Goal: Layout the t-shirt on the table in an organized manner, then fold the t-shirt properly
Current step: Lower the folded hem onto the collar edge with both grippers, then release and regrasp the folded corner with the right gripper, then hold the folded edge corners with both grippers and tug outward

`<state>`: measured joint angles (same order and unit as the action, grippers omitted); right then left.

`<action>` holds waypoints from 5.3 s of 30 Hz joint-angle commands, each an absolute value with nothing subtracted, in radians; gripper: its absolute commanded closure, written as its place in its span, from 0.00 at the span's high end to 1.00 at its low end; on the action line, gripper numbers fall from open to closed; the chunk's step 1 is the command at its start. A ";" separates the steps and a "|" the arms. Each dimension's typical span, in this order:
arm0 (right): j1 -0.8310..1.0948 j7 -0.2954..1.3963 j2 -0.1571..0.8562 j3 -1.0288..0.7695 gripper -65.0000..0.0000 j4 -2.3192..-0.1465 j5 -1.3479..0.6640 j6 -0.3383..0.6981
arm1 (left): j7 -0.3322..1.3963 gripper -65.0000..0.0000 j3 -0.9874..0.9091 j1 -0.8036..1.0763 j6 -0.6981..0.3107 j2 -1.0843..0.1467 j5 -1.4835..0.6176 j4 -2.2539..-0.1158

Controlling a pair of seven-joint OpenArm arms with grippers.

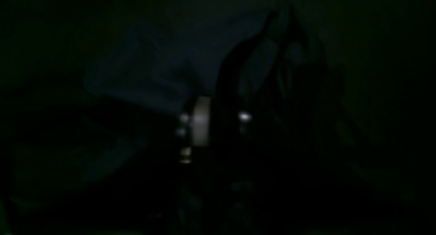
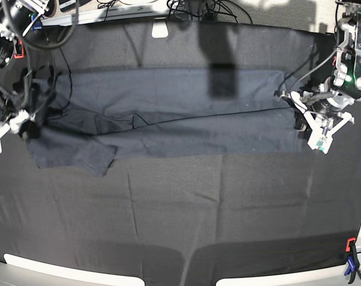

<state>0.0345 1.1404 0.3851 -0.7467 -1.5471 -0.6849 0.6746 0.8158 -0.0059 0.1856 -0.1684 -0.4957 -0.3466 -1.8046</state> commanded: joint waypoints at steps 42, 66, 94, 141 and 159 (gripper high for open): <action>-0.463 1.109 0.446 -0.477 0.32 -1.019 -0.392 0.698 | 0.799 0.09 -0.012 0.178 -0.164 -0.510 -0.349 -1.824; -0.157 1.126 0.448 -0.477 0.00 -1.393 -0.751 0.698 | 0.798 0.09 -0.012 0.178 -0.164 -0.510 -0.349 -1.824; 0.117 0.951 0.441 -0.543 0.30 -1.816 -0.519 0.698 | 0.798 0.09 -0.012 0.178 -0.164 -0.510 -0.349 -1.824; 0.105 0.818 0.612 0.045 0.30 -1.843 0.023 0.469 | 0.787 0.09 -0.012 0.178 -0.164 -0.510 -0.349 -1.824; 0.105 0.770 0.612 0.045 0.29 -1.827 0.016 0.470 | 0.787 0.09 -0.012 0.178 -0.164 -0.510 -0.349 -1.824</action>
<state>0.1215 0.7887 0.5957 0.0563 -1.8137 0.0185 0.4889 0.8101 -0.0059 0.1883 -0.1680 -0.4961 -0.3466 -1.8057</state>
